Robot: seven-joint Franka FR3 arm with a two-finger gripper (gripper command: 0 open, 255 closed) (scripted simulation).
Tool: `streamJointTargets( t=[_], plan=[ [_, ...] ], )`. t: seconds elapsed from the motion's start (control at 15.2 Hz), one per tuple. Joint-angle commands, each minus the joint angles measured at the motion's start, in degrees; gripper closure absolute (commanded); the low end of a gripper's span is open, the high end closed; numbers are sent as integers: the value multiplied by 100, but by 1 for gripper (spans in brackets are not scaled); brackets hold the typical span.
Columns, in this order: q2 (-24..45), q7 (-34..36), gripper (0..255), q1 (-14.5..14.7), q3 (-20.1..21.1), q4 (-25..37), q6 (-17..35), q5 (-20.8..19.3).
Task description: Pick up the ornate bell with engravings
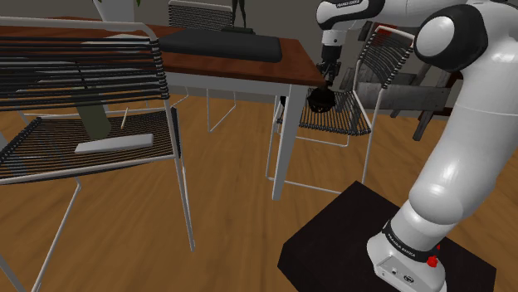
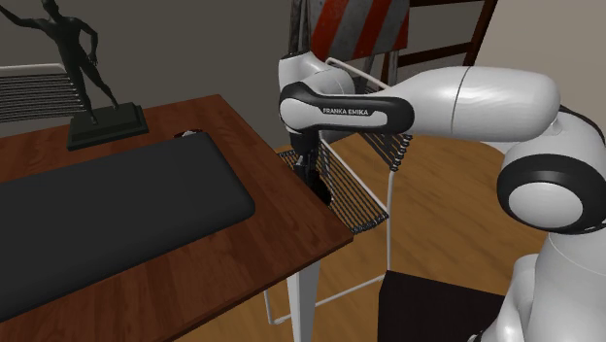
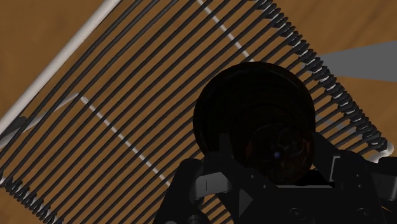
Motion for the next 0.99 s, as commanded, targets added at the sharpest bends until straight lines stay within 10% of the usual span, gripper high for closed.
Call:
streamJointTargets(
  t=[0.0,0.92],
  plan=[
    [2,-3,255,-4,-3,144,-139,0],
    [203,-54,255,-68,-24,1359,-1159,53]
  ],
)
